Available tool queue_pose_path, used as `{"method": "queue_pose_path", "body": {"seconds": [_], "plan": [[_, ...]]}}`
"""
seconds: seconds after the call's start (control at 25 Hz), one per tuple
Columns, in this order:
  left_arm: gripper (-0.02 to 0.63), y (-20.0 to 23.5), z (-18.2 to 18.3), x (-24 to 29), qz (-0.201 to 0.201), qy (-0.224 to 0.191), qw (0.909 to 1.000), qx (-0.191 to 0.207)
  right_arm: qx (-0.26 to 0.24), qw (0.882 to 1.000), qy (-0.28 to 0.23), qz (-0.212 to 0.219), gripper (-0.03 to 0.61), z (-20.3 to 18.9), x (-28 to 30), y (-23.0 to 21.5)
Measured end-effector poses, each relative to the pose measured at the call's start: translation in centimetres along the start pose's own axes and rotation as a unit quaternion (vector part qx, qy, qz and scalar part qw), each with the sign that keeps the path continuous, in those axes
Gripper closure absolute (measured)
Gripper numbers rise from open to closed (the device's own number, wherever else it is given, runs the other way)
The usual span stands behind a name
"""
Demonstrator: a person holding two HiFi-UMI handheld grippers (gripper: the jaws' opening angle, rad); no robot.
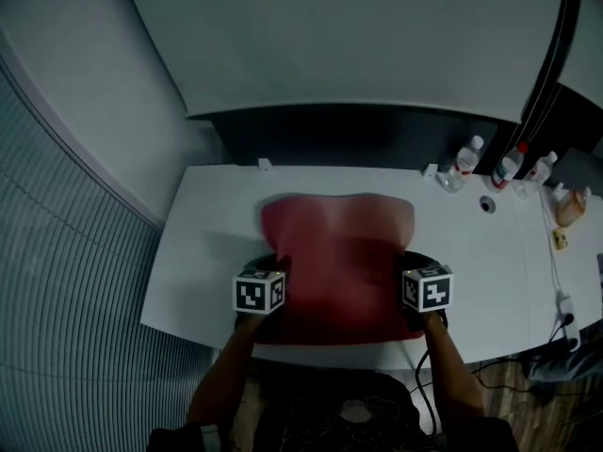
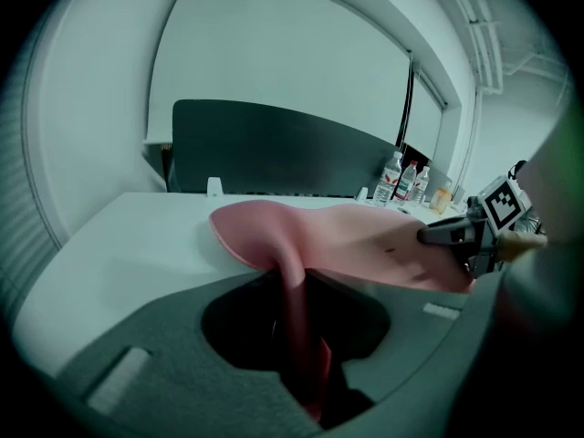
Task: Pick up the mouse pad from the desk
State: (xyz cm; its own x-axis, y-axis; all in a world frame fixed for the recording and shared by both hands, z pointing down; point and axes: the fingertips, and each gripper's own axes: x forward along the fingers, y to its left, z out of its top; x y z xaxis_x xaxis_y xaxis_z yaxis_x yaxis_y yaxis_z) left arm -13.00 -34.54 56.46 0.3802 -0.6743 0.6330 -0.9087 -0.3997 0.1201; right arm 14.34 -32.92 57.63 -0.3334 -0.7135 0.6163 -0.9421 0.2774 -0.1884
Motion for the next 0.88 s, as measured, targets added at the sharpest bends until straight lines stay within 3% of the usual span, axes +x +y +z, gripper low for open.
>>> {"method": "queue_pose_path", "body": {"seconds": [0.6,0.88], "plan": [[0.531,-2.3,2.5,-3.1,-0.011,-0.047,0.9988,0.006,-0.030,0.998,-0.046,-0.008,0.500,2.8,-3.5,2.0],[0.532,-3.8,4.6,-5.1,-0.014,-0.093,0.9955,0.005,-0.039,0.995,-0.085,-0.027,0.500,4.6,-6.5,3.0]]}}
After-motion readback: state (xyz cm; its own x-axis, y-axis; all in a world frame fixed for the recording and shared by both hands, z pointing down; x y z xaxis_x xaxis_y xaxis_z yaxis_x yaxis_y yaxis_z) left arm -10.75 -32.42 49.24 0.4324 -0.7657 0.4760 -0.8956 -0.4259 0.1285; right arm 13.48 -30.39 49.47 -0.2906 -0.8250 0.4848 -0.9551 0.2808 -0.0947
